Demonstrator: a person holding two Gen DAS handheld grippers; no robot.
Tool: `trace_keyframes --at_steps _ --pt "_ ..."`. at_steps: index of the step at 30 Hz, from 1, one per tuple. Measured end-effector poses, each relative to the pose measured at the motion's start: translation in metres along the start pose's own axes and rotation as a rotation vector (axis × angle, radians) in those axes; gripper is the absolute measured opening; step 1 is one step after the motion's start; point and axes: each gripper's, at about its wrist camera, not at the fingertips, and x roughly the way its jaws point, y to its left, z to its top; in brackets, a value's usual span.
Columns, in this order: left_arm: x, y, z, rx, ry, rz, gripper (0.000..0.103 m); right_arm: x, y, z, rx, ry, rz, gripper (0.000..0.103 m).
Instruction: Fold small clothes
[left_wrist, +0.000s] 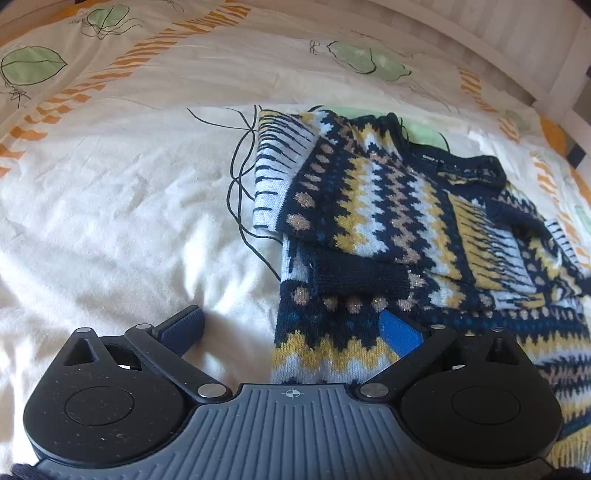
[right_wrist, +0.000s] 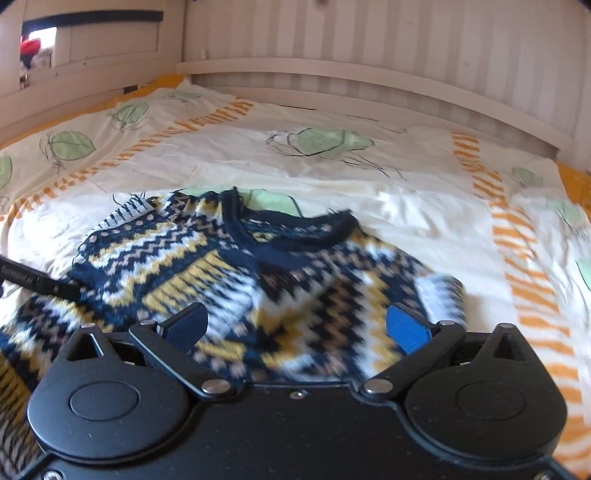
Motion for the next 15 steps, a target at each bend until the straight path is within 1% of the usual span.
trace_keyframes --at_steps 4,7,12,15 --pt "0.000 0.000 0.001 -0.007 0.011 0.002 0.102 0.037 0.013 0.009 -0.010 0.049 -0.020 0.103" --pt "0.000 0.001 0.002 -0.019 0.014 -0.002 0.102 0.052 0.006 0.009 0.041 0.076 -0.055 0.103" --pt "0.000 0.002 0.003 -0.028 0.015 -0.004 0.102 0.040 -0.031 0.001 0.185 0.078 -0.129 0.103" --pt "0.000 0.002 0.002 -0.027 0.014 -0.002 0.102 0.029 -0.052 -0.007 0.236 0.088 -0.161 0.103"
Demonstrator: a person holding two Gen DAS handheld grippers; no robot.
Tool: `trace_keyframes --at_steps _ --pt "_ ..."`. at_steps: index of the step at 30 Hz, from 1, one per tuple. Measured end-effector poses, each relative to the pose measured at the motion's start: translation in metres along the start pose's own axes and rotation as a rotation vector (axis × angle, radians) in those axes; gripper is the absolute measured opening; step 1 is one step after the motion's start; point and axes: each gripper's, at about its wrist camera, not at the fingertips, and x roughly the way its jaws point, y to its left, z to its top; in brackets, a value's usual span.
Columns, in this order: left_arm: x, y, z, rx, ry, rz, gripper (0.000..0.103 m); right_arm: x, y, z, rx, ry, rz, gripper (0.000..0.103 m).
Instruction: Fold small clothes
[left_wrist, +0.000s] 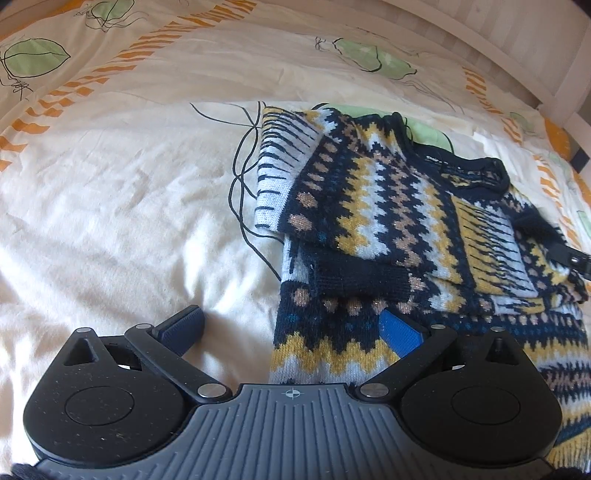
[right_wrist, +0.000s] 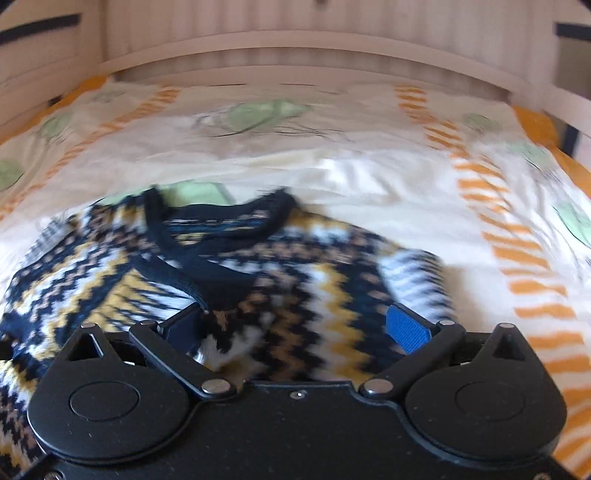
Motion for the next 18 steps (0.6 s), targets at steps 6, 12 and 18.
trace_keyframes --at_steps 6,12,18 --pt "0.001 -0.001 0.000 0.003 0.000 0.005 0.102 -0.013 -0.027 -0.011 0.075 -0.026 0.054 0.103" --pt "0.001 0.000 0.000 0.002 0.000 0.003 0.102 -0.006 -0.033 -0.018 0.110 -0.026 0.140 0.103" --pt "0.001 0.000 0.000 -0.003 0.001 0.005 0.102 0.005 -0.047 -0.021 0.233 -0.010 0.208 0.100"
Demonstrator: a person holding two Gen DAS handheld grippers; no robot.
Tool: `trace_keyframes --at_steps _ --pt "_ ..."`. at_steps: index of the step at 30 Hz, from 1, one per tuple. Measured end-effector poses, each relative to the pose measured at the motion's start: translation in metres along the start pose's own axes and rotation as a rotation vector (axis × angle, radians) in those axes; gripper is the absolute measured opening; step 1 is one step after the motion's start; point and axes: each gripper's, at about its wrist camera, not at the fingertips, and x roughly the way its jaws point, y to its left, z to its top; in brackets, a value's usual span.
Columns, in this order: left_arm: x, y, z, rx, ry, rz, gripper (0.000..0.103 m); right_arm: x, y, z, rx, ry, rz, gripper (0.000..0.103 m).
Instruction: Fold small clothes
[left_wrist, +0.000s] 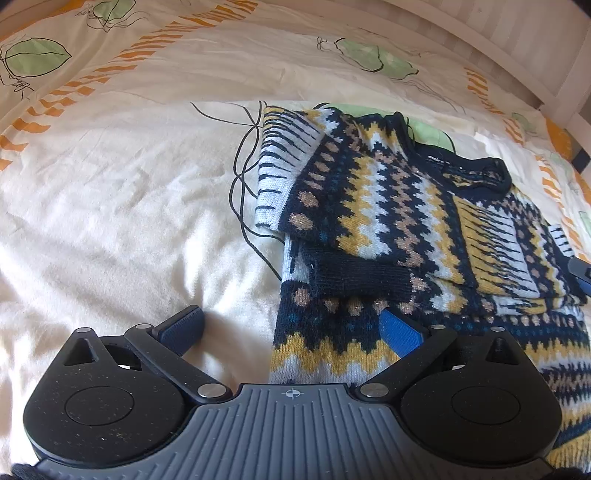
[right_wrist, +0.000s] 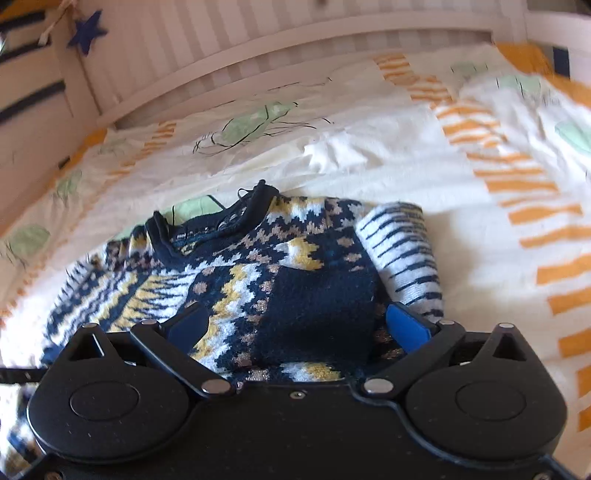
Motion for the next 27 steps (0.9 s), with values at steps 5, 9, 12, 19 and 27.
trace_keyframes --at_steps 5,9,12,19,27 --pt "0.001 0.000 0.000 0.000 0.001 0.003 0.102 0.005 -0.004 0.006 0.020 0.021 0.015 0.071" --pt "0.001 -0.001 0.000 0.005 0.001 0.007 0.102 0.010 -0.006 0.008 0.024 0.053 0.013 0.042" --pt "0.001 0.000 0.001 0.005 0.001 0.005 0.102 0.007 0.003 0.012 0.004 0.064 0.019 0.022" --pt "0.001 0.000 0.001 0.007 0.000 0.006 0.102 -0.040 0.029 0.031 -0.086 -0.080 0.050 0.020" --pt "0.001 0.000 0.000 0.008 0.000 0.005 0.102 -0.006 -0.003 0.013 -0.026 0.062 -0.087 0.036"
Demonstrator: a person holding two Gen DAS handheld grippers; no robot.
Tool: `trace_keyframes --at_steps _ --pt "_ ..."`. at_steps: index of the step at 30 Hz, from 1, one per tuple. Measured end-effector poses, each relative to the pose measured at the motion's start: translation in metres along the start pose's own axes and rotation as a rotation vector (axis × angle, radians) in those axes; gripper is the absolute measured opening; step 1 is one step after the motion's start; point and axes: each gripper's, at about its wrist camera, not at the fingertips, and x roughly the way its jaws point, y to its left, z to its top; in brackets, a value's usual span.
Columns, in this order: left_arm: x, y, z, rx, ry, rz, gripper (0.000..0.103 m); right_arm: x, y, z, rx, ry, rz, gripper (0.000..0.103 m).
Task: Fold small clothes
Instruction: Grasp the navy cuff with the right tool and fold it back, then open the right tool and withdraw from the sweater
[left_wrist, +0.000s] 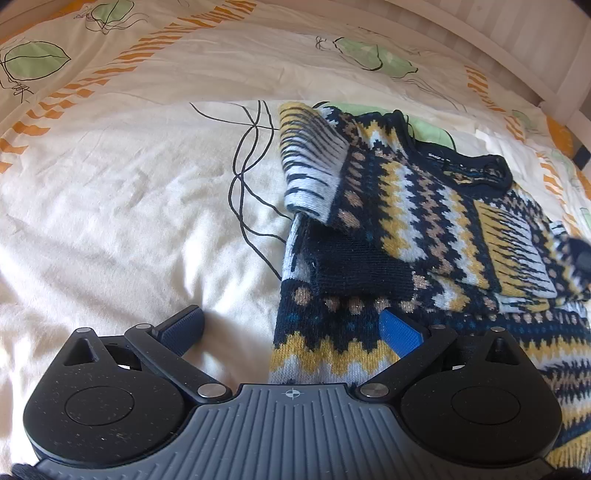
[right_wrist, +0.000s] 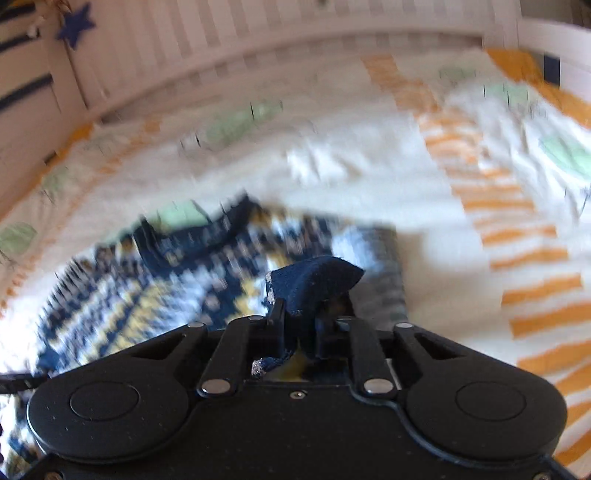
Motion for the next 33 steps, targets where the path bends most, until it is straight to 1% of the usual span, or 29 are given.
trace_keyframes --at_steps 1,2,3,4,6,7,9,12,14,16,19,21,23,26,27,28,30,31,33 --pt "0.000 0.000 0.000 0.000 0.000 0.000 0.102 0.002 -0.003 -0.003 0.012 0.005 0.005 0.049" --pt "0.000 0.000 0.000 0.000 0.000 0.001 0.102 0.001 -0.007 -0.006 0.021 0.003 0.014 0.055" --pt "0.000 0.000 0.000 0.001 0.000 0.001 0.102 0.000 -0.008 -0.007 0.023 -0.007 0.024 0.065" --pt "0.000 0.000 0.000 0.001 -0.001 0.000 0.102 -0.002 -0.008 -0.009 0.016 -0.015 0.027 0.069" --pt "-0.002 0.000 0.001 -0.004 -0.006 0.000 0.102 -0.008 -0.008 -0.011 -0.013 -0.024 0.013 0.070" --pt "-0.004 0.000 0.002 -0.009 -0.011 0.000 0.102 -0.011 -0.007 -0.012 -0.030 -0.031 0.011 0.074" --pt "-0.010 -0.002 0.004 -0.008 -0.038 0.001 0.102 -0.017 -0.006 -0.014 -0.058 -0.046 0.012 0.078" --pt "-0.020 -0.008 0.010 0.047 -0.116 0.028 0.102 -0.025 -0.003 -0.018 -0.105 -0.070 0.009 0.080" --pt "-0.026 -0.014 0.016 0.089 -0.162 0.051 0.102 -0.029 -0.002 -0.019 -0.136 -0.090 0.013 0.084" --pt "-0.027 -0.017 0.023 0.115 -0.189 0.056 0.102 -0.033 0.000 -0.020 -0.167 -0.117 0.011 0.084" --pt "-0.023 -0.021 0.038 0.122 -0.210 0.062 0.102 -0.036 0.005 -0.019 -0.205 -0.151 0.010 0.086" --pt "-0.014 -0.026 0.049 0.140 -0.206 0.071 0.102 -0.035 0.005 -0.019 -0.210 -0.152 0.020 0.089" --pt "0.000 -0.028 0.056 0.162 -0.185 0.101 0.102 -0.031 0.003 -0.019 -0.205 -0.144 0.026 0.089" --pt "0.025 -0.022 0.059 0.160 -0.125 0.209 0.102 -0.025 0.001 -0.023 -0.205 -0.124 0.022 0.089" --pt "0.030 -0.016 0.057 0.152 -0.107 0.230 0.102 -0.024 0.000 -0.023 -0.204 -0.121 0.020 0.089" --pt "0.034 -0.008 0.055 0.138 -0.095 0.234 0.103 -0.023 -0.001 -0.023 -0.201 -0.121 0.018 0.089" --pt "0.037 0.007 0.051 0.075 -0.100 0.177 0.103 -0.022 0.000 -0.020 -0.197 -0.127 0.024 0.090" --pt "0.037 0.010 0.049 0.058 -0.108 0.162 0.103 -0.022 0.001 -0.017 -0.197 -0.131 0.027 0.091" --pt "0.036 0.009 0.047 0.074 -0.116 0.164 0.103 -0.017 0.004 -0.011 -0.198 -0.136 0.026 0.095"
